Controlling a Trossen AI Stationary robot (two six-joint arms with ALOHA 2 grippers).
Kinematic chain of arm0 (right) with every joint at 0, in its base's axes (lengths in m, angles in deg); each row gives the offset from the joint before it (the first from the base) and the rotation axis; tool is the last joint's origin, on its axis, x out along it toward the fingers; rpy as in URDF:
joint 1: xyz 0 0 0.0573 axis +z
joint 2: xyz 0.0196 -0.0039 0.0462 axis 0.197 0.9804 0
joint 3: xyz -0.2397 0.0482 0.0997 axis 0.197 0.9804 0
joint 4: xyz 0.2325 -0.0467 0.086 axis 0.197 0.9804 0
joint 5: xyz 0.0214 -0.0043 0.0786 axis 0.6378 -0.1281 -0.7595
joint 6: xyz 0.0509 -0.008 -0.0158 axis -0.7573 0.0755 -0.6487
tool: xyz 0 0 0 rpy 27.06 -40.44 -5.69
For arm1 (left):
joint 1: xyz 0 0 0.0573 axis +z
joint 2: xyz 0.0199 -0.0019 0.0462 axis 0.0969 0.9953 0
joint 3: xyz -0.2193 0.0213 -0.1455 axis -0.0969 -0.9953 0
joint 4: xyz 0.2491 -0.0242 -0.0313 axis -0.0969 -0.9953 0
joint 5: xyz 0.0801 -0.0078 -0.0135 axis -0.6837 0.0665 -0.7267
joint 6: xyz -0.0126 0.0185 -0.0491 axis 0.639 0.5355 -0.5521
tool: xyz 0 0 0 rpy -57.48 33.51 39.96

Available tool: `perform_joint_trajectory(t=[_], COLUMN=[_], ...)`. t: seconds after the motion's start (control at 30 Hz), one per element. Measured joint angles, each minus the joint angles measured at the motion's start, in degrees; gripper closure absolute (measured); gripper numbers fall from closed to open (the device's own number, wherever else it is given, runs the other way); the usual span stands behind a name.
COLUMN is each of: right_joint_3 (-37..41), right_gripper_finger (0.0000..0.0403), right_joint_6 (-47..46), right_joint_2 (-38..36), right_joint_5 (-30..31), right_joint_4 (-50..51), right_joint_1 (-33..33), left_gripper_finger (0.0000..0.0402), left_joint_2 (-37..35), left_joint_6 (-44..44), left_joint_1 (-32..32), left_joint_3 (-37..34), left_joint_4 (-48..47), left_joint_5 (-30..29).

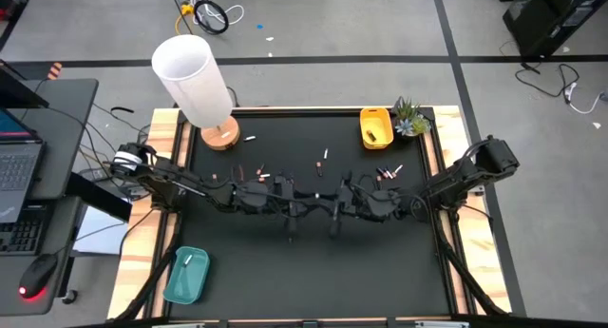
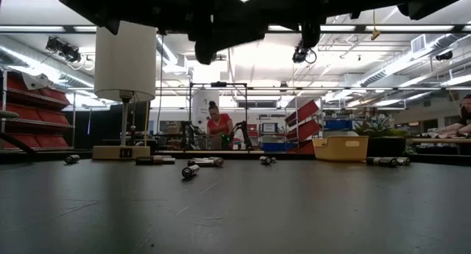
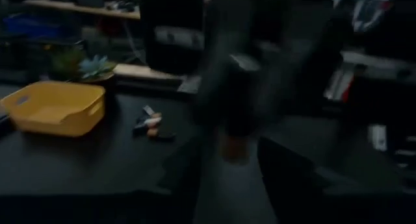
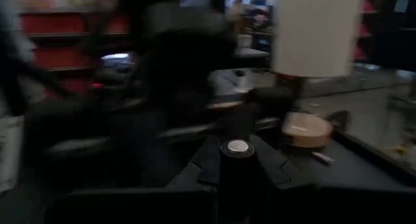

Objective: Sort batteries
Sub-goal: Put the black battery into the yellow bin

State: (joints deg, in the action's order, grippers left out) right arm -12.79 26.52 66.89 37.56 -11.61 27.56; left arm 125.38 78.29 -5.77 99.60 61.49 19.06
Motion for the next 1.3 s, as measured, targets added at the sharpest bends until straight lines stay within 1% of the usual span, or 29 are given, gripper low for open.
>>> perform_joint_trajectory(t=[0.07, 0.17, 0.3, 0.47, 0.67, 0.8, 1.0, 1.13, 1.2, 1.3], right_joint_3=[0.0, 0.0, 0.0, 0.0, 0.0, 0.0, 0.0, -0.1, -1.3, -5.2], right_gripper_finger=[0.0368, 0.0368, 0.0368, 0.0368, 0.0368, 0.0368, 0.0368, 0.0368, 0.0368, 0.0368], right_joint_6=[-0.2, -1.4, -3.0, -5.9, -8.9, -9.6, -9.3, -9.3, -9.2, -7.5], right_joint_2=[-1.1, -3.9, -9.5, -16.3, -19.6, -18.1, -14.2, -10.8, -8.5, -4.5], right_joint_5=[0.5, -0.4, -2.2, -6.3, -10.7, -15.2, -18.5, -21.9, -22.6, -22.6], right_joint_4=[1.8, 6.6, 15.7, 29.4, 43.4, 47.1, 49.8, 51.9, 55.3, 61.2], right_joint_1=[-2.8, -7.7, -16.1, -27.6, -40.9, -46.8, -54.5, -59.7, -61.8, -63.5], left_gripper_finger=[0.0204, 0.0194, 0.0201, 0.0214, 0.0216, 0.0216, 0.0216, 0.0216, 0.0216, 0.0216], left_joint_2=[0.0, 0.0, 0.0, 0.0, 0.0, 0.0, 0.0, 0.0, 0.0, 0.0], left_joint_6=[-1.0, -1.5, -0.9, -0.8, 0.6, 0.7, 0.7, 0.9, 1.1, 1.8], left_joint_1=[0.0, -0.3, -1.3, -2.3, -2.7, -2.7, -2.7, -2.7, -2.7, -2.7], left_joint_3=[0.0, -0.2, -0.2, -0.2, -0.3, -0.3, -0.3, -0.3, -0.3, -0.3], left_joint_4=[-1.7, -2.6, -3.6, -4.5, -4.6, -4.6, -4.6, -4.7, -4.7, -4.7], left_joint_5=[-1.1, -1.4, -1.4, -1.4, -1.4, -1.4, -1.4, -1.4, -1.4, -1.4])
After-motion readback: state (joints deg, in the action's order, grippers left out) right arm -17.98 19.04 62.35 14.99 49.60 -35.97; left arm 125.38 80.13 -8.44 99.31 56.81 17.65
